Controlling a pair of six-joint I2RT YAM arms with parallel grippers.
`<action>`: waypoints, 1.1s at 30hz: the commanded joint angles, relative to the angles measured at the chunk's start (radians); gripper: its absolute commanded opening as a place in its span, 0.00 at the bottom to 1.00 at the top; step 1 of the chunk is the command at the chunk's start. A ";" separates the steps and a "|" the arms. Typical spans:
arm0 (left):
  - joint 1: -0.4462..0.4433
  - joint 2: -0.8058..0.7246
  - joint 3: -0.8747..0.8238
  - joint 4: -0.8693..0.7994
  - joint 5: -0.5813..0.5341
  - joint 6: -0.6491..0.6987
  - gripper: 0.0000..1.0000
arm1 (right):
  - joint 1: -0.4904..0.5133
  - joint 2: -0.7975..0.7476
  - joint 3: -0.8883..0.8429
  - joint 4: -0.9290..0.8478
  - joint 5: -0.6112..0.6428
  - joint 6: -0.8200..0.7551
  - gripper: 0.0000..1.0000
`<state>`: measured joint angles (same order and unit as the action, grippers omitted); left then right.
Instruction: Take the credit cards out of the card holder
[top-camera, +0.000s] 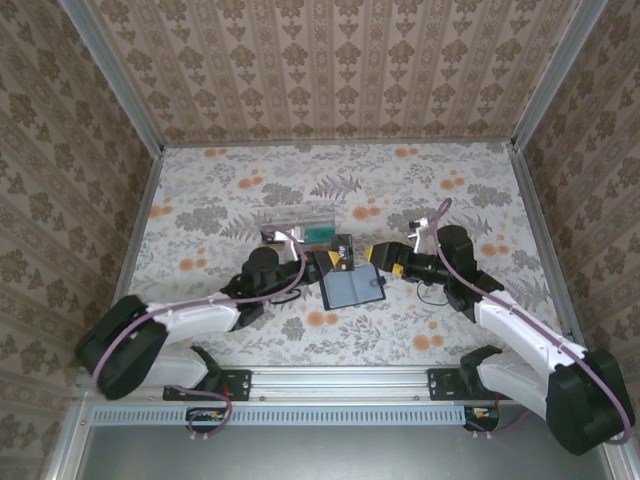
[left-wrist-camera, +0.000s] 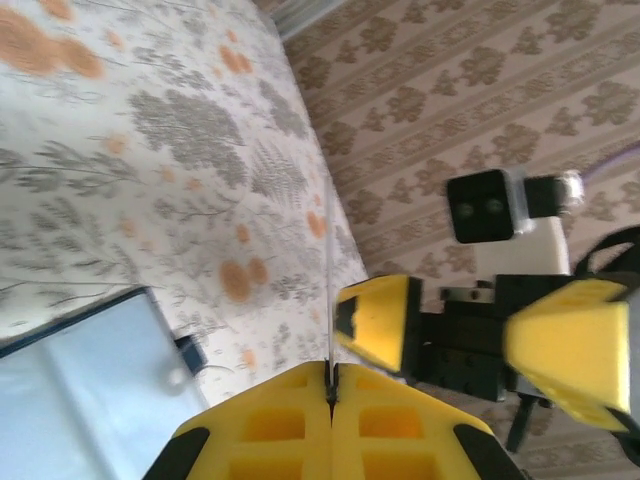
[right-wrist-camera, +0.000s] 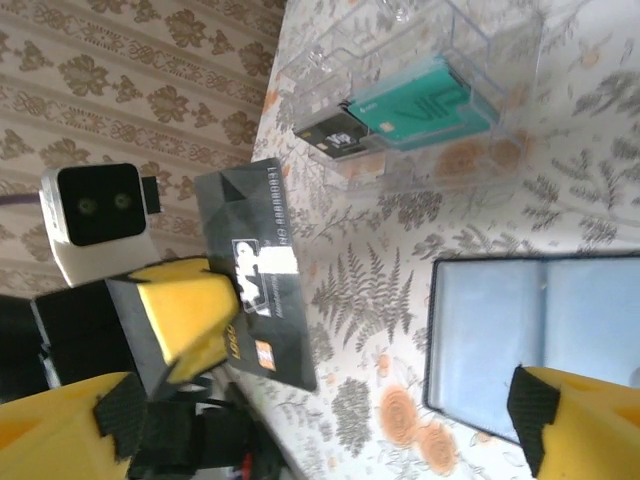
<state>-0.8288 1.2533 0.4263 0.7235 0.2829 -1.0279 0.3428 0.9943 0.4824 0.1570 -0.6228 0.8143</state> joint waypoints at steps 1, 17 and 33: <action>0.005 -0.152 0.113 -0.522 -0.101 0.258 0.00 | 0.004 -0.059 0.016 -0.106 0.093 -0.084 1.00; 0.005 -0.322 0.322 -1.055 -0.363 1.170 0.00 | 0.070 -0.169 -0.027 -0.120 0.215 -0.192 1.00; 0.167 -0.262 0.273 -1.051 -0.284 2.048 0.00 | 0.072 -0.276 -0.095 -0.084 0.256 -0.181 1.00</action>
<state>-0.7071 0.9871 0.7017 -0.3260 -0.0795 0.8421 0.4091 0.7311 0.4061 0.0490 -0.3908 0.6495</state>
